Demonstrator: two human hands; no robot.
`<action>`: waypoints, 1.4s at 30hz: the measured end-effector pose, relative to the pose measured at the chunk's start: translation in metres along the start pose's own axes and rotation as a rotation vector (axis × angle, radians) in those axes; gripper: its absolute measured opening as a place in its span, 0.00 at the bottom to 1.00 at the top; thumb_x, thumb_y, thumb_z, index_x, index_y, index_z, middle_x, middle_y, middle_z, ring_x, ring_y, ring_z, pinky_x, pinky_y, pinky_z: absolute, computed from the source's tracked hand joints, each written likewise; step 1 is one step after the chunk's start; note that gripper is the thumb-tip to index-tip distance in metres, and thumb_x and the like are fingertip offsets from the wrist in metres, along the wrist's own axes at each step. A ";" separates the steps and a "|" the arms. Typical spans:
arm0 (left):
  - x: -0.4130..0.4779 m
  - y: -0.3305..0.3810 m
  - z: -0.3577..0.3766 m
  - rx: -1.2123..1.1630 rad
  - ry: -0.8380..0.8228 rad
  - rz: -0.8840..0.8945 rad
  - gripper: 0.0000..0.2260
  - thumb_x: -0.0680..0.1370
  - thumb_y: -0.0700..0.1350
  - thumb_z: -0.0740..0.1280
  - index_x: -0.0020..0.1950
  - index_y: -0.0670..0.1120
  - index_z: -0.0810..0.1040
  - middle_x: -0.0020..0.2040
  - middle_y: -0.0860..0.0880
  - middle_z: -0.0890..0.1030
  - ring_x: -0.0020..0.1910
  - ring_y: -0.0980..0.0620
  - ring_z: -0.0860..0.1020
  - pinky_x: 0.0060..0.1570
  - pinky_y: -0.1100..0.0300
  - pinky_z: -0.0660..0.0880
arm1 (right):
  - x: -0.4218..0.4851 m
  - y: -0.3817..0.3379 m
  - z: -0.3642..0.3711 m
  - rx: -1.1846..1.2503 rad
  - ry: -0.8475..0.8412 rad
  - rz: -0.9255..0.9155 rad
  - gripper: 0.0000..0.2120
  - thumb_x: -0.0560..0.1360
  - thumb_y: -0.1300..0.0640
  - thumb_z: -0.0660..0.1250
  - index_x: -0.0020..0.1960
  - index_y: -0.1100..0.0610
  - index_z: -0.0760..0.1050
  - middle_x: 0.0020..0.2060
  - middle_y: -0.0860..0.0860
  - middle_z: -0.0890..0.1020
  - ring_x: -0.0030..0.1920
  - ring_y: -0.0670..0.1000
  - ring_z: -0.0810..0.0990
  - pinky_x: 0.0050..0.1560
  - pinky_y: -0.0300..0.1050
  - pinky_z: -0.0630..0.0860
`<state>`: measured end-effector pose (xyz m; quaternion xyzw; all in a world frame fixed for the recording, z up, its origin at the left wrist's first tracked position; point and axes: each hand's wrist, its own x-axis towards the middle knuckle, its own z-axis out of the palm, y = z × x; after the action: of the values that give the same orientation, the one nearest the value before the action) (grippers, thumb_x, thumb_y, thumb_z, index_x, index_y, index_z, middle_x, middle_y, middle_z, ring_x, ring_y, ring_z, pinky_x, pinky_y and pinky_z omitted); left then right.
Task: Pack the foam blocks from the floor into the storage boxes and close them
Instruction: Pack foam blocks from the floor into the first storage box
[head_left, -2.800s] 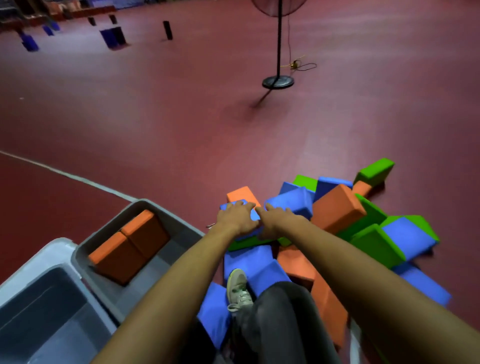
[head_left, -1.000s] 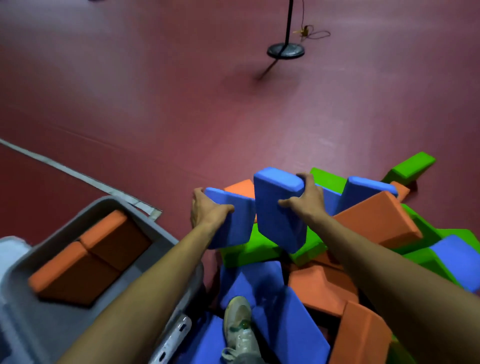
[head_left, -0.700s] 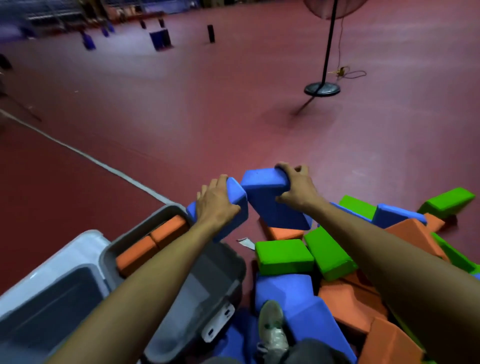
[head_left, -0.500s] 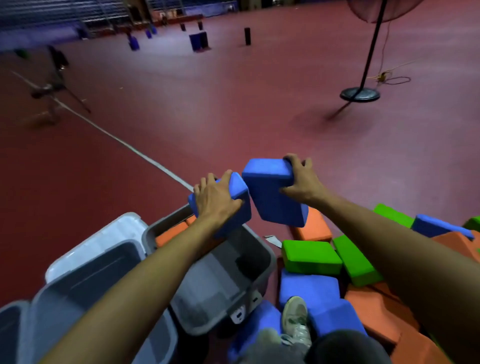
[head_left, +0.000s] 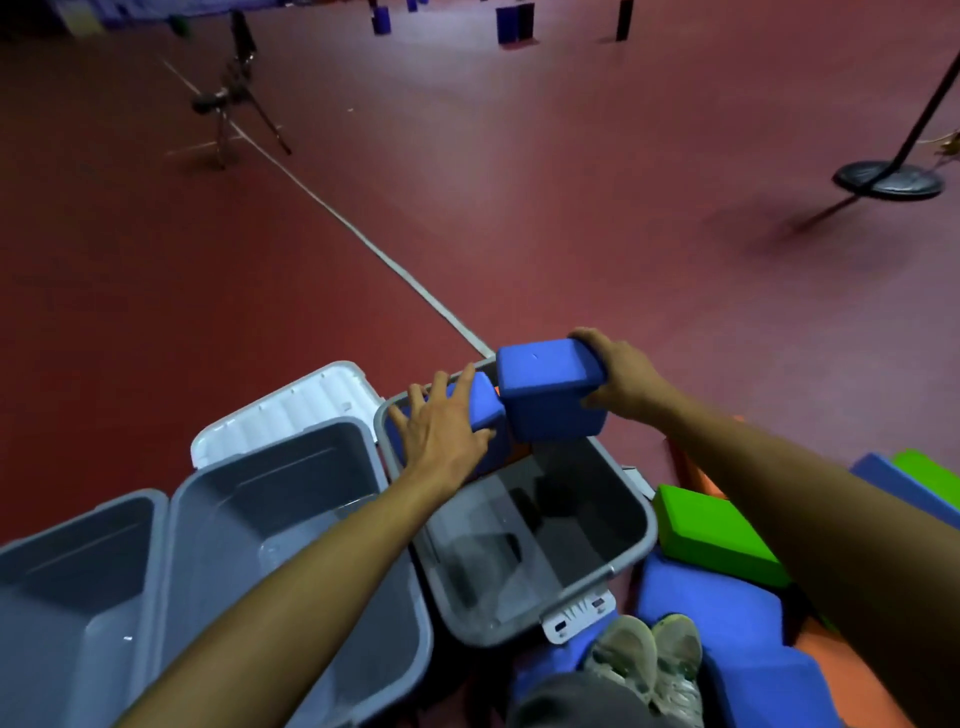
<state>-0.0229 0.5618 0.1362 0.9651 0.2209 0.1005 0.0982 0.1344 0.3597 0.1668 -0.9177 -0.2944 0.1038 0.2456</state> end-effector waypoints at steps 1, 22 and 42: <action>0.001 -0.007 0.009 0.005 -0.002 -0.007 0.40 0.72 0.62 0.72 0.79 0.59 0.56 0.71 0.51 0.66 0.68 0.40 0.65 0.66 0.34 0.63 | 0.007 0.001 0.009 -0.008 -0.016 -0.003 0.45 0.63 0.64 0.77 0.76 0.50 0.63 0.62 0.63 0.74 0.58 0.65 0.75 0.56 0.55 0.74; 0.071 -0.084 0.181 0.204 -0.137 0.001 0.38 0.73 0.62 0.71 0.76 0.48 0.62 0.70 0.50 0.67 0.63 0.41 0.68 0.66 0.40 0.66 | 0.155 0.085 0.176 -0.402 -0.225 -0.093 0.46 0.72 0.50 0.73 0.80 0.42 0.48 0.68 0.59 0.70 0.63 0.64 0.72 0.60 0.55 0.70; 0.087 -0.102 0.267 0.339 -0.119 0.038 0.40 0.73 0.63 0.71 0.79 0.50 0.61 0.71 0.50 0.70 0.65 0.43 0.68 0.68 0.47 0.64 | 0.139 0.100 0.289 -0.737 0.033 -0.297 0.33 0.59 0.63 0.76 0.65 0.59 0.75 0.52 0.61 0.76 0.46 0.62 0.75 0.36 0.50 0.70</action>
<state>0.0759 0.6516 -0.1315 0.9761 0.2103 0.0064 -0.0549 0.1984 0.4843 -0.1390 -0.8933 -0.4376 -0.0603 -0.0831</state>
